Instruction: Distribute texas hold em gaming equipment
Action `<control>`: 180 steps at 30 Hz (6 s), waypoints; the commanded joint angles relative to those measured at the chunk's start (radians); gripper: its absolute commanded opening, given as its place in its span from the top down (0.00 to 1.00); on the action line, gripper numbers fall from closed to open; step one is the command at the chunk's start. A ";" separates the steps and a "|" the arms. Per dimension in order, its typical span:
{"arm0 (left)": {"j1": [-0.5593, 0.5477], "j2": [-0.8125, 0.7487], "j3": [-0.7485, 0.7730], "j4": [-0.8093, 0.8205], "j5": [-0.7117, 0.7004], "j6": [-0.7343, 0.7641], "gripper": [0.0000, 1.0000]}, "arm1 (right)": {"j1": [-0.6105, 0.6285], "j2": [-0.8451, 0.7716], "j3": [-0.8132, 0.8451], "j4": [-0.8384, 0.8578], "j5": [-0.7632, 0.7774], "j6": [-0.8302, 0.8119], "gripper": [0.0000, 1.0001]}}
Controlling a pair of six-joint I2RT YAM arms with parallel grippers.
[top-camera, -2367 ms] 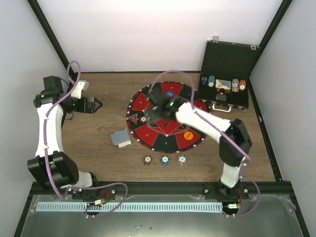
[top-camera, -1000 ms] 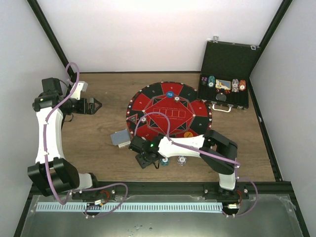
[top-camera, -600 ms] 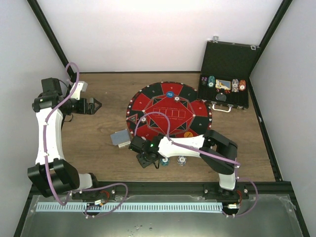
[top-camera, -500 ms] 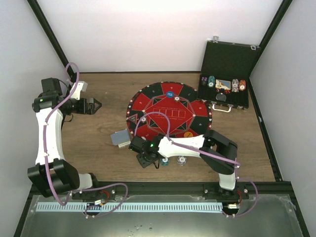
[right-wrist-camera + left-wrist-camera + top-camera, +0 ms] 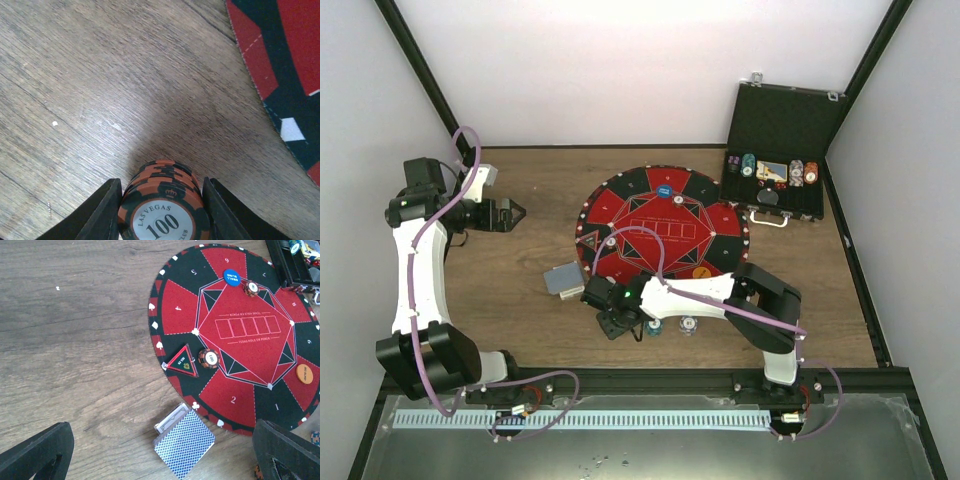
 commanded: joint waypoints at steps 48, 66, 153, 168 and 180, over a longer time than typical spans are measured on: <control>0.004 -0.022 0.045 -0.019 0.000 0.016 0.00 | -0.567 -0.236 -0.343 0.111 0.006 -0.186 0.60; 0.004 -0.022 0.048 -0.020 0.015 0.011 0.00 | -0.260 -0.416 -0.156 -0.187 0.102 -0.058 0.31; 0.004 -0.031 0.047 -0.035 0.015 0.042 0.00 | -0.400 0.312 0.607 -0.159 0.027 -0.253 0.77; 0.004 -0.026 0.038 -0.028 0.023 0.049 0.00 | -0.356 0.318 0.509 -0.112 -0.027 -0.220 0.77; 0.005 -0.026 0.040 -0.028 0.024 0.046 0.00 | -0.341 0.377 0.539 -0.117 -0.045 -0.223 0.71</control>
